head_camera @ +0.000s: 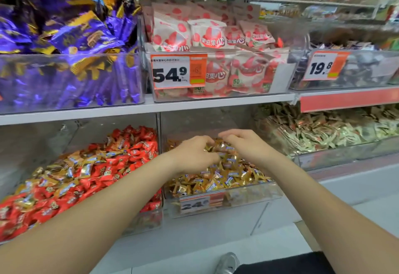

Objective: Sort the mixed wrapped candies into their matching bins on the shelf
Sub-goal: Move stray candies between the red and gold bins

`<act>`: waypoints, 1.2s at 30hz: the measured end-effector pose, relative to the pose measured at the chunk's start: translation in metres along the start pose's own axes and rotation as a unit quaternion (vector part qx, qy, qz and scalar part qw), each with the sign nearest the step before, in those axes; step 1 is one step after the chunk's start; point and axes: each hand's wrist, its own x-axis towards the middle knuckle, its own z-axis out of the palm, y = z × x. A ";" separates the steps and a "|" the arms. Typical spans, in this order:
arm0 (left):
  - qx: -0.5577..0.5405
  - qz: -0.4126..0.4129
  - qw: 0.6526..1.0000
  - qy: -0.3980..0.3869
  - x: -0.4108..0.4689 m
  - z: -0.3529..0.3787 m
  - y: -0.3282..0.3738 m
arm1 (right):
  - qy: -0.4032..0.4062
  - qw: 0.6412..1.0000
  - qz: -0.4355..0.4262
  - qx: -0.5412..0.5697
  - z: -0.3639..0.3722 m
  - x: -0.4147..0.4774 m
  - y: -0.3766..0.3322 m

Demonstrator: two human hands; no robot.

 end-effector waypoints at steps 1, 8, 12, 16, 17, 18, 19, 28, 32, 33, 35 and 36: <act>0.020 0.039 0.999 0.023 -0.007 -0.004 -0.004 | -0.002 0.999 -0.020 -0.038 0.001 0.000 -0.003; 0.086 0.216 0.961 0.153 -0.102 -0.032 -0.064 | -0.024 0.984 -0.109 -0.137 0.028 -0.020 -0.061; 0.115 0.129 0.967 0.187 -0.127 -0.072 -0.104 | -0.079 0.966 -0.184 -0.164 0.077 -0.040 -0.102; 0.148 0.042 0.960 0.235 -0.139 -0.101 -0.159 | -0.086 0.952 -0.231 -0.178 0.131 -0.051 -0.130; 0.136 0.024 0.962 0.237 -0.141 -0.106 -0.171 | -0.085 0.953 -0.232 -0.177 0.143 -0.051 -0.133; 0.134 0.002 0.963 0.233 -0.142 -0.110 -0.183 | -0.086 0.951 -0.233 -0.182 0.155 -0.049 -0.136; 0.141 -0.019 0.964 0.224 -0.143 -0.113 -0.194 | -0.088 0.949 -0.235 -0.191 0.166 -0.047 -0.137; 0.146 -0.088 0.978 0.123 -0.131 -0.130 -0.244 | -0.089 0.910 -0.285 -0.288 0.230 -0.013 -0.153; 0.111 -0.050 0.985 0.120 -0.122 -0.127 -0.241 | -0.108 0.913 -0.225 -0.323 0.242 0.002 -0.154; 0.099 -0.041 0.986 0.127 -0.119 -0.125 -0.239 | -0.121 0.912 -0.215 -0.328 0.245 0.007 -0.153; 0.079 -0.028 0.988 0.133 -0.116 -0.123 -0.233 | -0.143 0.905 -0.198 -0.348 0.245 0.012 -0.153; 0.082 -0.024 0.989 0.124 -0.114 -0.122 -0.232 | -0.152 0.903 -0.191 -0.355 0.245 0.013 -0.152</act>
